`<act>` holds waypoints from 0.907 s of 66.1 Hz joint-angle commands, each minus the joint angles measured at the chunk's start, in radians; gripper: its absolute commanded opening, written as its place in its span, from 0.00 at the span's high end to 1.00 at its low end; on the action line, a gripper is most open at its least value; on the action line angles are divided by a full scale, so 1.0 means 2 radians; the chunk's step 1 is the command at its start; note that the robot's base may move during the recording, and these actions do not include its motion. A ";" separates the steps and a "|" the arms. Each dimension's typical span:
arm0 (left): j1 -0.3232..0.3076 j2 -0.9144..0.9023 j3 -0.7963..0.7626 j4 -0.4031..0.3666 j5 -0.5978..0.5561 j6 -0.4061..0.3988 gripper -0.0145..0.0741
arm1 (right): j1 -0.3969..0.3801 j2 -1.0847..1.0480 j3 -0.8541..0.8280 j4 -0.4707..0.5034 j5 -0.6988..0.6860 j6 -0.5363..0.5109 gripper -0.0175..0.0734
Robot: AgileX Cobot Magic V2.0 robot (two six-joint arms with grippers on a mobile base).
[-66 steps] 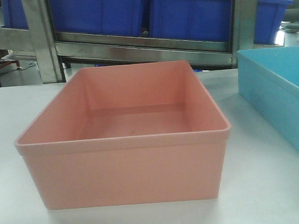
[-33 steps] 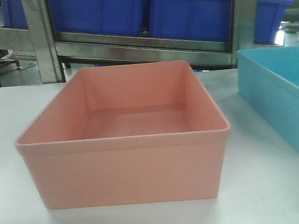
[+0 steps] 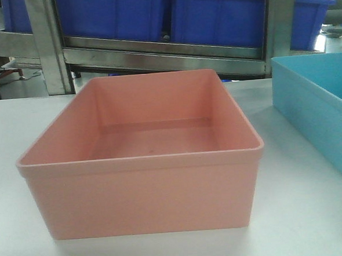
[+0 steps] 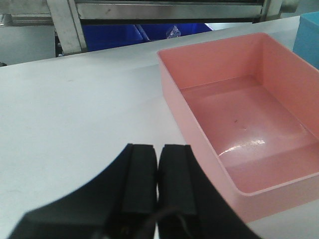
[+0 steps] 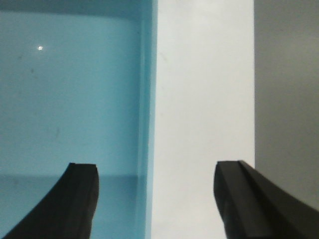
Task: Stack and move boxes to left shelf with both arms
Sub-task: 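Lower the right gripper onto the wall of the light-blue bin, then lift the light-blue bin with the right gripper over the pink bin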
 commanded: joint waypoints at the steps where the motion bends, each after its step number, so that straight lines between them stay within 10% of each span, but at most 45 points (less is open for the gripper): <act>1: -0.004 0.001 -0.014 0.003 -0.043 0.000 0.85 | -0.003 0.007 -0.034 0.037 -0.028 -0.037 0.23; 19: -0.004 0.001 -0.014 0.003 -0.043 0.000 0.85 | -0.002 0.086 -0.058 0.042 -0.048 -0.043 0.25; 47: -0.004 0.001 -0.014 0.003 -0.042 0.000 0.85 | -0.002 0.116 -0.058 0.042 -0.040 -0.055 0.75; 60: -0.004 0.001 -0.014 0.003 -0.042 0.000 0.85 | -0.002 0.105 -0.058 0.043 -0.046 -0.039 0.74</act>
